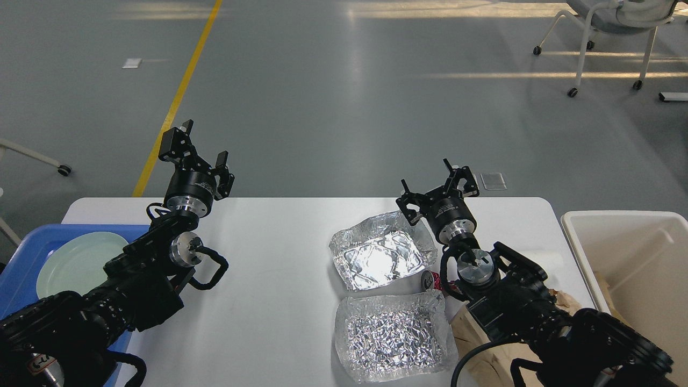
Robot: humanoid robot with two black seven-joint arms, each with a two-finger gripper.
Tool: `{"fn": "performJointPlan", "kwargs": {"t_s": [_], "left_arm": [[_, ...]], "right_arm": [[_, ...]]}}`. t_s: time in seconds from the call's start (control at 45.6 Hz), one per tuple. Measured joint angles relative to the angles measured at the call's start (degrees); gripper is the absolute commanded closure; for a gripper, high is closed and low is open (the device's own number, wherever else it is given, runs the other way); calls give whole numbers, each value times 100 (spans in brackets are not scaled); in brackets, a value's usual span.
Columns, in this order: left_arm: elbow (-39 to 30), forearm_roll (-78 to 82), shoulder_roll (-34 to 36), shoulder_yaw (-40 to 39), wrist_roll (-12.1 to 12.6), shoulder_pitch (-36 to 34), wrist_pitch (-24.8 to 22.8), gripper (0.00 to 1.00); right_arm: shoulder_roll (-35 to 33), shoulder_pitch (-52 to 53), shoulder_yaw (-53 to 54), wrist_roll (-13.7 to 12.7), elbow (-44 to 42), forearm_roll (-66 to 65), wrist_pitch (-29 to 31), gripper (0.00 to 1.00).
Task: Tidy desktop
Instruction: 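Raise the right arm up and away from the foil trays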
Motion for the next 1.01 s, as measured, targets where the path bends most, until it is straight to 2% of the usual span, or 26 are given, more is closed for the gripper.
{"fn": "performJointPlan", "kwargs": {"t_s": [0.526, 0.811, 1.008], "left_arm": [[0, 0, 0, 0, 0, 0, 0, 0], [0, 0, 0, 0, 0, 0, 0, 0], [0, 0, 0, 0, 0, 2, 0, 0]], "right_arm": [[-140, 104, 4, -79, 91, 10, -93, 0], [-681, 311, 10, -72, 1109, 5, 6, 0], [-727, 376, 33, -62, 1283, 12, -25, 0]]}}
